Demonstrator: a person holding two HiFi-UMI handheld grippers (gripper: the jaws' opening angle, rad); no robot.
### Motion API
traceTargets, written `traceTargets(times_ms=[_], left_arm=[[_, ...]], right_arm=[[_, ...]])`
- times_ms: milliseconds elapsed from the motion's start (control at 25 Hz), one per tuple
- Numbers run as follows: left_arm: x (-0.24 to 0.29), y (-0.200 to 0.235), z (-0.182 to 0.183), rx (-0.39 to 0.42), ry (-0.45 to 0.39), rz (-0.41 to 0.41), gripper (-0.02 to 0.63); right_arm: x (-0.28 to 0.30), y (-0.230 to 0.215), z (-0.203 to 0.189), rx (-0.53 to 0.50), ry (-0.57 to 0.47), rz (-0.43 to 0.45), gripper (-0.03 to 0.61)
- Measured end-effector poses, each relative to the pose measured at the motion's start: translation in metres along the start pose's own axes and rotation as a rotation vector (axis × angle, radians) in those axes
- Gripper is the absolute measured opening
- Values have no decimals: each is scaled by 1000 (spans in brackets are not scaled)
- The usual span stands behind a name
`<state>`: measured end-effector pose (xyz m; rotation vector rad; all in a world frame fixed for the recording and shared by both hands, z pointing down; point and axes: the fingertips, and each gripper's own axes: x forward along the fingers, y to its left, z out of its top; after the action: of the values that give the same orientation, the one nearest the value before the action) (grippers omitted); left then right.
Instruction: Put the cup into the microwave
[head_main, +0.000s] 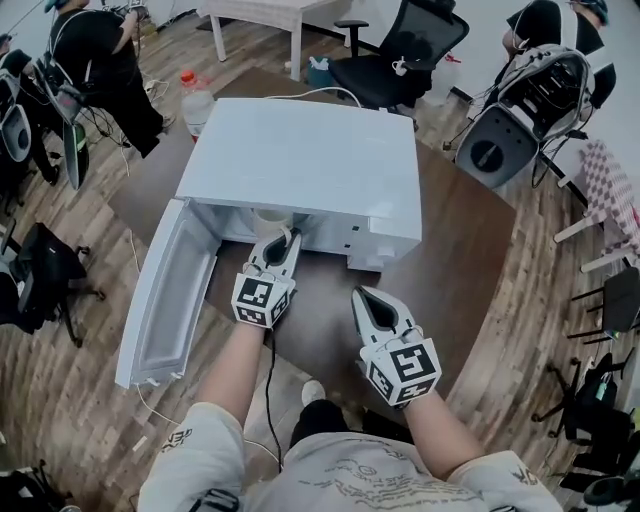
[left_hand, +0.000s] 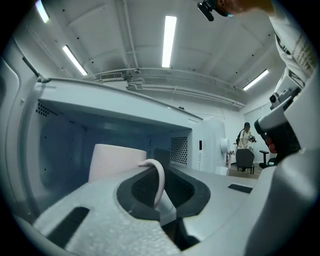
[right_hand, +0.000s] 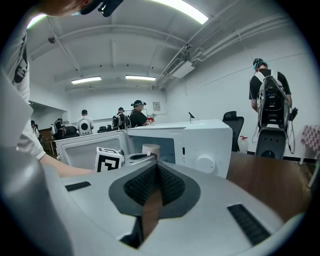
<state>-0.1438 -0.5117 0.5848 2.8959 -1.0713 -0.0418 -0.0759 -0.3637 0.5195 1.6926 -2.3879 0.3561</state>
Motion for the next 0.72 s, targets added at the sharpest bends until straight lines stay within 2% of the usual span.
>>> traceTargets(times_ms=[440, 720], left_arm=[[32, 3, -24, -15, -20, -53, 26], [33, 13, -35, -8, 41, -16, 28]], right_arm=[[-2, -17, -17, 8, -27, -57, 12], [1, -12, -24, 14, 0, -53, 12]])
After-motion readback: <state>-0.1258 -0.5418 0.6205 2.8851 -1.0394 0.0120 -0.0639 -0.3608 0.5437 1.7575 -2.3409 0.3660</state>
